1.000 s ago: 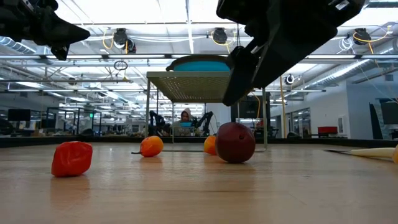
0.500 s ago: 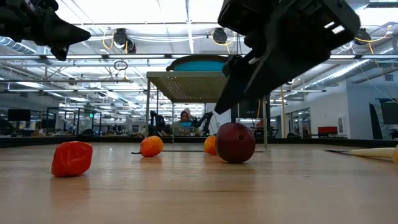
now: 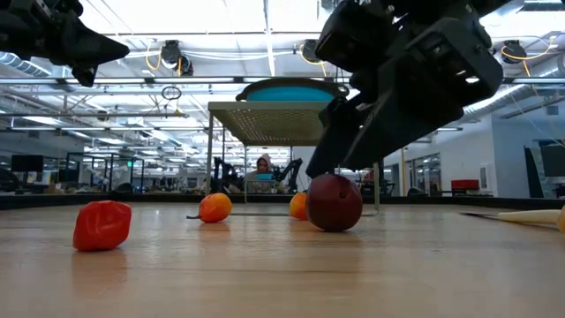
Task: Pick & Place Fruit
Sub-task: Put the pomegranate into the blue strainer bowl on the shelf
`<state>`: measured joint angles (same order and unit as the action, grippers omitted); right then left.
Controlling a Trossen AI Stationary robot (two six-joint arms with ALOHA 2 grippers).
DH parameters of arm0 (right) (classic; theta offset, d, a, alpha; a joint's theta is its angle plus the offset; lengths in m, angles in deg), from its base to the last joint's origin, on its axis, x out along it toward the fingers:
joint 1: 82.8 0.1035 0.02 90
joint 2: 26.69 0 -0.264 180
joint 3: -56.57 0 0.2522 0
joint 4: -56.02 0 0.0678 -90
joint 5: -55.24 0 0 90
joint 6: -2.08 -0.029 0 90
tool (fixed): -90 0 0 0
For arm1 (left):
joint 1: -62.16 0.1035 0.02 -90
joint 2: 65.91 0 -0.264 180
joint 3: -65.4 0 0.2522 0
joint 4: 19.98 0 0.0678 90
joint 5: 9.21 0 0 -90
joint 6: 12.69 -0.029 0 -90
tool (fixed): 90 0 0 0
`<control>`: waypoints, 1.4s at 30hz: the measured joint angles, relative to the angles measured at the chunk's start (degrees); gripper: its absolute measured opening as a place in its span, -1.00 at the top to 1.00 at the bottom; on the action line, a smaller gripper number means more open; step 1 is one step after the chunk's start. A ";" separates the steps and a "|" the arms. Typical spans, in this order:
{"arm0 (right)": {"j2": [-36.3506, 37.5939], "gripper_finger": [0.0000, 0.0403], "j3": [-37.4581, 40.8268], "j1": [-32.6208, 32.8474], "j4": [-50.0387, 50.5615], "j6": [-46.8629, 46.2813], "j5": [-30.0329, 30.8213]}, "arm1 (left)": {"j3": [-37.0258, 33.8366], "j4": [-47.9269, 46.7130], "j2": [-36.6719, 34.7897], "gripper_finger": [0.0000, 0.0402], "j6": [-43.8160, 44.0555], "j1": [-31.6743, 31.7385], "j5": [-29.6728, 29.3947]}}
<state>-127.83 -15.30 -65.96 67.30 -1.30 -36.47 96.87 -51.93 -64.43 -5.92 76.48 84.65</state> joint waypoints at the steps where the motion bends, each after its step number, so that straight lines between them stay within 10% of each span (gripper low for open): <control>1: 0.00 -0.82 0.28 -0.02 -0.77 0.00 0.03 | 0.00 -0.02 0.02 0.92 0.00 -0.02 0.00; 42: -7.50 -0.61 3.30 -0.66 -11.28 -2.38 -1.07 | 0.00 0.50 0.01 0.92 0.90 0.00 -2.56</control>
<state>-135.33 -11.99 -66.61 56.02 -3.68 -37.55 96.87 -51.43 -64.42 -5.02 76.48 82.09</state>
